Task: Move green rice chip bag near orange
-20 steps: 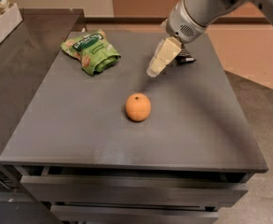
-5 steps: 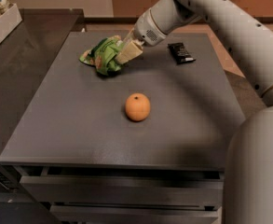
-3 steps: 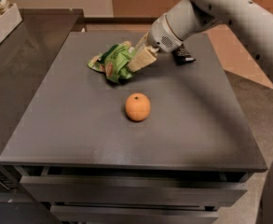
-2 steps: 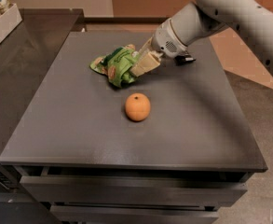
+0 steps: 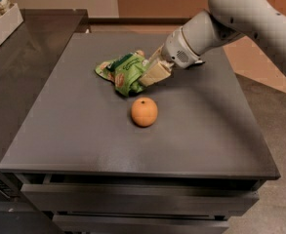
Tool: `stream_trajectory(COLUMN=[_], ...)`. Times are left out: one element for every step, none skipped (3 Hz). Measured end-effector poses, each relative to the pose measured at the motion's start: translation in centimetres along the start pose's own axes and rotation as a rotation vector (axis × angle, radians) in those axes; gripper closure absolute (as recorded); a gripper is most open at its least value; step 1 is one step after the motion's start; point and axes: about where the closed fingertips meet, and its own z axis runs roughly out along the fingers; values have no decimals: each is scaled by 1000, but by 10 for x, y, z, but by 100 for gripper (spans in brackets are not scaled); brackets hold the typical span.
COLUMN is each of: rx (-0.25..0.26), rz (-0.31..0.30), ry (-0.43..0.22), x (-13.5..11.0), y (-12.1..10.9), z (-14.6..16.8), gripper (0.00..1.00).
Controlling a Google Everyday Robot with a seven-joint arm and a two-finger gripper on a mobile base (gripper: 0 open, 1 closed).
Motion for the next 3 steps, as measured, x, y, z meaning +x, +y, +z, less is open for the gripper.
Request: stream_trajectory(rx=[-13,-17,-17], rz=[15,13,13], ry=[-6,-6,-6], x=[8,7,7], y=[1,1,1], z=[-2,1,1], gripper=[12,0,0])
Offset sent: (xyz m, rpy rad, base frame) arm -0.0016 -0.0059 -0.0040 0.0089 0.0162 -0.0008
